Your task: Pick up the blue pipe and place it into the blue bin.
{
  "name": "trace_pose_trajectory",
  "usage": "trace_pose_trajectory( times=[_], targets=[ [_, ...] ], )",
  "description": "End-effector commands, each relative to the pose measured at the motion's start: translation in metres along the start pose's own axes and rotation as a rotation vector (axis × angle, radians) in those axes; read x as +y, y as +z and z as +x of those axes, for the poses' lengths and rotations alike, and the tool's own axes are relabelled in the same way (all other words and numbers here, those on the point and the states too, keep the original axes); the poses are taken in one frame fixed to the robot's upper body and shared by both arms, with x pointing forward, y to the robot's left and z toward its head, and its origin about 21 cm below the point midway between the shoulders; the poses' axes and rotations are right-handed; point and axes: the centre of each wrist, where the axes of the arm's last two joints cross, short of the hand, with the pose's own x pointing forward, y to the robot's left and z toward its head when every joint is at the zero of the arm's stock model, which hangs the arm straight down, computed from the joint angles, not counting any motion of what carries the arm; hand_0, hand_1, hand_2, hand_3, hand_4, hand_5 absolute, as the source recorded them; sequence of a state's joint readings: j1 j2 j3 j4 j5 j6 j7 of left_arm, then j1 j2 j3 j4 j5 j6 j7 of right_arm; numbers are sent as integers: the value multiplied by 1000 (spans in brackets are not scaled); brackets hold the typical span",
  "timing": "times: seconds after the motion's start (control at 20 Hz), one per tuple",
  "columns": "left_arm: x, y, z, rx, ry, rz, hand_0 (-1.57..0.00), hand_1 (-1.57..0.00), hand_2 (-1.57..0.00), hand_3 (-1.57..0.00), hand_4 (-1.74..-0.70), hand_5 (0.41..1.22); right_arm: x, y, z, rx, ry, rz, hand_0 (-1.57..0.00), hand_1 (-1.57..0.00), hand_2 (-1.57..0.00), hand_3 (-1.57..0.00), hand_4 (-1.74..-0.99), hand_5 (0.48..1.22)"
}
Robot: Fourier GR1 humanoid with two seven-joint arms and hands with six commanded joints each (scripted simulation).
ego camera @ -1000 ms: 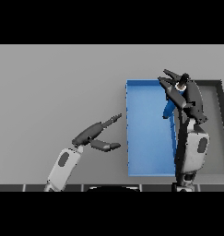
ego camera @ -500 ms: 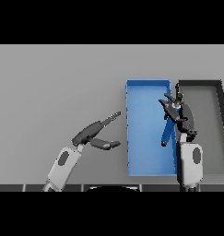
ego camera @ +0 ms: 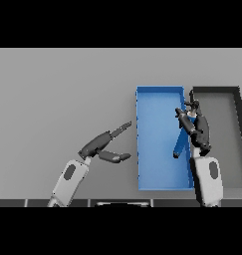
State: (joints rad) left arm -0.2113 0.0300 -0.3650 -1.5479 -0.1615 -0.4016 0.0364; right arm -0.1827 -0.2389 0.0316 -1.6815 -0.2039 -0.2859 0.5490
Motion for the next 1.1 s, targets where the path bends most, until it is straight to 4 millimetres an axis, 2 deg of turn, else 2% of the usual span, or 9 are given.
trace_pose_trajectory(
  times=[0.0,0.1,0.25,0.35,0.5,0.7,1.05],
  targets=[
    [2,1,2,-8,1,6,1,1,1,1,-920,493,-1,-5,-15,132,0,-23,-867,-820,-789,-232,-1405,1137],
    [4,2,0,5,3,10,1,1,1,1,-925,494,-7,-11,-31,239,47,-30,-554,-525,-505,-148,-1339,1108],
    [3,6,-1,10,9,4,1,1,1,1,-926,494,-15,-11,-21,303,327,53,-283,-268,-258,-75,-1250,962],
    [1,6,2,-8,10,2,1,1,1,1,-927,495,-8,-8,-13,337,398,112,-181,-171,-165,-48,-1219,870],
    [2,5,1,11,5,5,1,1,1,1,-930,496,-1,-4,-6,382,482,150,-92,-87,-84,-24,-1175,788],
    [3,6,-2,18,6,-1,1,1,1,1,-931,497,7,0,2,393,503,167,-37,-35,-34,-9,-1110,736],
    [-2,-4,-2,30,4,5,1,1,1,1,-930,495,8,3,2,386,539,205,-19,-17,-17,-4,-1084,714]
  ],
)
